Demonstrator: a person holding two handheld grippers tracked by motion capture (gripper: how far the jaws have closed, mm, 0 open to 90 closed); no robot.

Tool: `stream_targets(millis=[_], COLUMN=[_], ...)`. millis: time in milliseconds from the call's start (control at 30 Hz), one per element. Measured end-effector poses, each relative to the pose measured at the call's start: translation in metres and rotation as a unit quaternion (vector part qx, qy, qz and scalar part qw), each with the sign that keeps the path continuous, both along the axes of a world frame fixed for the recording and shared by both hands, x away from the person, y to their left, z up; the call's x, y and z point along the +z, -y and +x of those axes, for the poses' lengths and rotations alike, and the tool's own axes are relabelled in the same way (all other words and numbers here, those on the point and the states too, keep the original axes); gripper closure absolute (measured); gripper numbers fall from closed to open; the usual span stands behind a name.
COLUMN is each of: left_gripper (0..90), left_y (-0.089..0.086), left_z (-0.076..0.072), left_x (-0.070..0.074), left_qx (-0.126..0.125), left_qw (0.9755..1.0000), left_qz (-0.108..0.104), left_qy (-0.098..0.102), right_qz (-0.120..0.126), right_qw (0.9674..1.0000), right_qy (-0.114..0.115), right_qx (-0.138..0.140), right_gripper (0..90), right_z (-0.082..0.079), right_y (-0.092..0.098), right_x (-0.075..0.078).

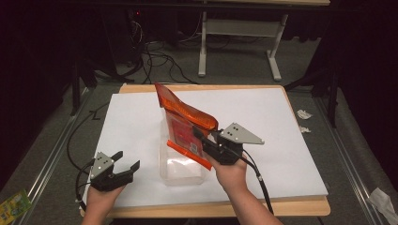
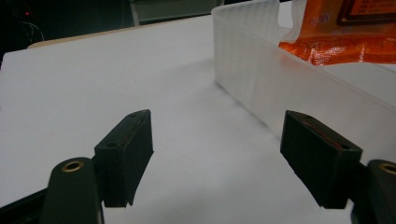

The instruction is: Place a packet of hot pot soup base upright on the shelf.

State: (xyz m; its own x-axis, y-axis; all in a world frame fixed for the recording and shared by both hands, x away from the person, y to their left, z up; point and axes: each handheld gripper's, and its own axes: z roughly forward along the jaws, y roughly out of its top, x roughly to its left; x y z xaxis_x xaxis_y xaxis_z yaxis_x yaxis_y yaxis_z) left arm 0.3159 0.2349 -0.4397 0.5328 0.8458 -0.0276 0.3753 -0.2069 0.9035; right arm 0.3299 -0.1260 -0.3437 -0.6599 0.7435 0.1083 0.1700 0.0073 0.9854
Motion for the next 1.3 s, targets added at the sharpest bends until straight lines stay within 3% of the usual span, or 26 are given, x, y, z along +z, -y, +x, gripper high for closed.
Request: stream_targets(millis=[400, 500, 667, 1300], left_gripper=[26.1, 26.1, 26.2, 26.5], left_y=[0.001, 0.001, 0.000, 0.002], left_z=[0.000, 0.001, 0.000, 0.001], left_x=[0.000, 0.000, 0.001, 0.000], left_qx=[0.000, -0.003, -0.003, -0.004], left_qw=[1.0000, 1.0000, 1.0000, 1.0000], left_qz=[-0.005, 0.002, 0.003, 0.005], left_qy=[-0.001, 0.003, 0.004, 0.004], right_qz=[-0.005, -0.005, -0.023, -0.019], right_qw=[0.9999, 0.9999, 0.9996, 0.9987], right_qy=[-0.008, -0.012, -0.016, -0.047], right_qx=[-0.006, -0.008, -0.007, -0.010], right_gripper=[72.3, 72.2, 72.3, 71.9], right_z=[0.004, 0.006, 0.008, 0.016], right_y=[-0.013, -0.017, -0.023, -0.021], right_x=[-0.008, -0.012, -0.019, -0.050])
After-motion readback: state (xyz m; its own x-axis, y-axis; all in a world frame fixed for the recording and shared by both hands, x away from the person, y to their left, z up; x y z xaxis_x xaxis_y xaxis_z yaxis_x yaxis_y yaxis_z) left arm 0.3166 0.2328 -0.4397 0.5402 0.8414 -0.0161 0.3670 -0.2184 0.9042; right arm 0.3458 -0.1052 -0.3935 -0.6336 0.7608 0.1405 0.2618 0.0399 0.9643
